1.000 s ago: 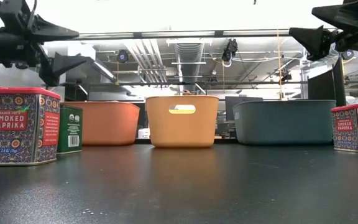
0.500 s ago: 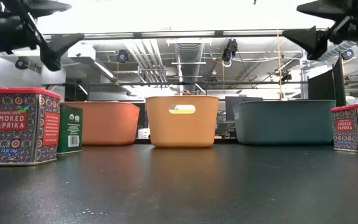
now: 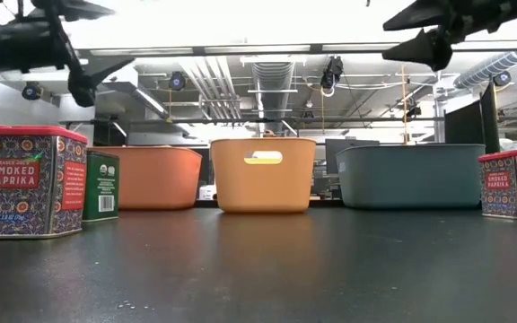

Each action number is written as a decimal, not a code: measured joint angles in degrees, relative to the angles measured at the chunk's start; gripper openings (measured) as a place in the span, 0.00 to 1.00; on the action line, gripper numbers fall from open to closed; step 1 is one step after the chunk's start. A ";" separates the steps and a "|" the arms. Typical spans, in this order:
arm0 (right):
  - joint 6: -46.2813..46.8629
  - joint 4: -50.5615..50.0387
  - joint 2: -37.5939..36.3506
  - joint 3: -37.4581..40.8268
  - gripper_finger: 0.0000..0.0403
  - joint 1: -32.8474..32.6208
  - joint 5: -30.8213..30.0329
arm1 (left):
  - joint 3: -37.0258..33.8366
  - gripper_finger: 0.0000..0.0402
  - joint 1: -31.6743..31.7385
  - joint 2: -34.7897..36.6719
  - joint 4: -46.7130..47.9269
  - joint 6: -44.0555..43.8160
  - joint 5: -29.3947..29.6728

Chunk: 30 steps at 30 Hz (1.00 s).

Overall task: Sort spices by type
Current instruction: Put the right green spice can into the yellow bin

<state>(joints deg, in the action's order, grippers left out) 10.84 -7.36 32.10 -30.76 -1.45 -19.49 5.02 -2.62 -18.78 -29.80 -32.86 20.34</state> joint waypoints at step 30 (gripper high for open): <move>5.71 -12.84 1.34 -2.49 0.85 0.00 -0.04 | 73.13 0.76 -9.85 -66.49 107.89 -38.09 -3.80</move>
<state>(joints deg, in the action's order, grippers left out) 16.56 -20.21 33.44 -33.26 -1.45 -19.53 78.15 -12.47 -85.27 78.09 -70.95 16.54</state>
